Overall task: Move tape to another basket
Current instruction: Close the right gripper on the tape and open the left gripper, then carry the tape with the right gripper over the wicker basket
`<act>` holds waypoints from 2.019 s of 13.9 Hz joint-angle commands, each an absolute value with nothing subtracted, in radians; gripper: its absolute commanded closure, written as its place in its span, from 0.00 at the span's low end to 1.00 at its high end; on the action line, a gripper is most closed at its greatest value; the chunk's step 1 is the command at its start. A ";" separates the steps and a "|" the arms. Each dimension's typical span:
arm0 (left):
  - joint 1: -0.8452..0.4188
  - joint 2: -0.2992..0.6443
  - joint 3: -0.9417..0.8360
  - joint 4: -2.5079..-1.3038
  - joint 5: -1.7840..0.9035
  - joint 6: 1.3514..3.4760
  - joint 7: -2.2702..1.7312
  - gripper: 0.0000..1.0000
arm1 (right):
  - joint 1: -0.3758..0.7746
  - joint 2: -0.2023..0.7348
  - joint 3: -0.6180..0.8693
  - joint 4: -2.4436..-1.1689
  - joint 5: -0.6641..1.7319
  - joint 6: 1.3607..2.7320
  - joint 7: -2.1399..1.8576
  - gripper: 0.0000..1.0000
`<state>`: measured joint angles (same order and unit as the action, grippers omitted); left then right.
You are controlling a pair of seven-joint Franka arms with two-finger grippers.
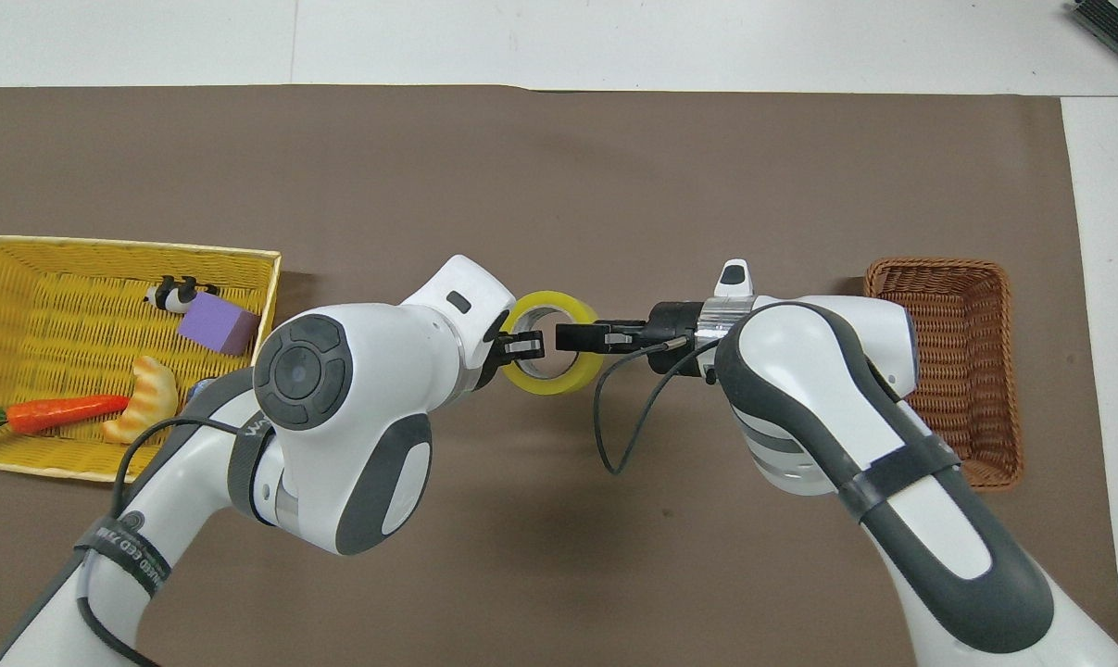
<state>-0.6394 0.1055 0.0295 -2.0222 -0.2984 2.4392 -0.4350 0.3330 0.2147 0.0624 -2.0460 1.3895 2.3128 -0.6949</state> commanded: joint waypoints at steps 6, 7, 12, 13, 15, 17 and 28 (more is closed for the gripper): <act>-0.653 0.077 0.051 -2.045 -0.313 2.442 -0.439 0.04 | 0.321 0.212 0.063 -2.052 1.342 2.292 -0.750 1.00; -0.652 0.080 0.052 -2.043 -0.313 2.442 -0.434 0.00 | 0.321 0.212 0.063 -2.056 1.341 2.292 -0.750 1.00; -0.631 0.078 0.063 -2.016 -0.305 2.439 -0.413 0.00 | 0.311 0.202 0.057 -2.091 1.301 2.310 -0.750 1.00; -0.599 0.071 0.061 -2.011 -0.301 2.436 -0.402 0.00 | 0.308 0.210 0.054 -2.088 1.264 2.318 -0.744 1.00; -0.559 0.042 0.063 -1.991 -0.296 2.367 -0.362 0.00 | 0.261 0.221 0.057 -2.072 1.186 2.307 -0.736 1.00; -0.476 0.020 0.063 -1.950 -0.295 2.262 -0.269 0.00 | 0.210 0.229 0.057 -2.050 1.143 2.257 -0.736 1.00; -0.144 0.018 0.063 -1.602 -0.034 1.833 0.170 0.00 | -0.026 0.224 0.054 -1.792 0.517 1.993 -0.618 1.00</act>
<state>-0.1839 0.0073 0.0752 -1.6635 -0.0559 1.9078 0.0946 0.0076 0.2210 0.0435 -1.8393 0.6001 2.0215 -0.6514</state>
